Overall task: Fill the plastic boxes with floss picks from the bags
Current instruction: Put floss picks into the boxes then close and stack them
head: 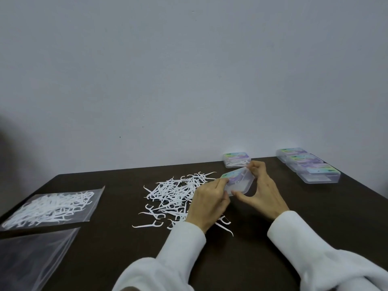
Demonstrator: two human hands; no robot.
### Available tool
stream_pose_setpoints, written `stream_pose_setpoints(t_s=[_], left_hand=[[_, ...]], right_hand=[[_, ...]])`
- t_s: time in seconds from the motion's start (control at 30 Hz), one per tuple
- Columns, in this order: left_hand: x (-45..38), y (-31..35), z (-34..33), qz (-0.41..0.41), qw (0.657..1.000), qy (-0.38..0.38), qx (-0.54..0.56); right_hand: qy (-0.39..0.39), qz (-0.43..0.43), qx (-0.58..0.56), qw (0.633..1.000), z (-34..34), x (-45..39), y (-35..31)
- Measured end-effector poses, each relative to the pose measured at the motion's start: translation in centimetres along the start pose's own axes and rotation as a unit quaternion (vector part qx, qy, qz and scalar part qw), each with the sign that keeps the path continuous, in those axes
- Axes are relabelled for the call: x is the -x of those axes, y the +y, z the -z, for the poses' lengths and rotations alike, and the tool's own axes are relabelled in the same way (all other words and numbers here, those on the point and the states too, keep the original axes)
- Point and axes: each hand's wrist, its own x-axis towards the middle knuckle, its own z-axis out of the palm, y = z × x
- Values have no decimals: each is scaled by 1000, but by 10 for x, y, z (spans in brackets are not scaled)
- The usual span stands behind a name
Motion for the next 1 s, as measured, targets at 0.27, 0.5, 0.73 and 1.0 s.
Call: stream_pose_setpoints(t_s=[0.27,0.5,0.73,1.0], left_hand=[[-3,-3,7,106,994,28,-5],[-7,-3,11,204,977,45,54],[0,-11,13,240,967,31,75],[6,-21,23,261,959,-11,113]], right_hand=[[-48,81,42,995,-3,2,-2],[-28,69,107,991,-1,-1,7],[-87,-146,-15,985,10,-3,28],[-88,-174,0,981,18,3,34]])
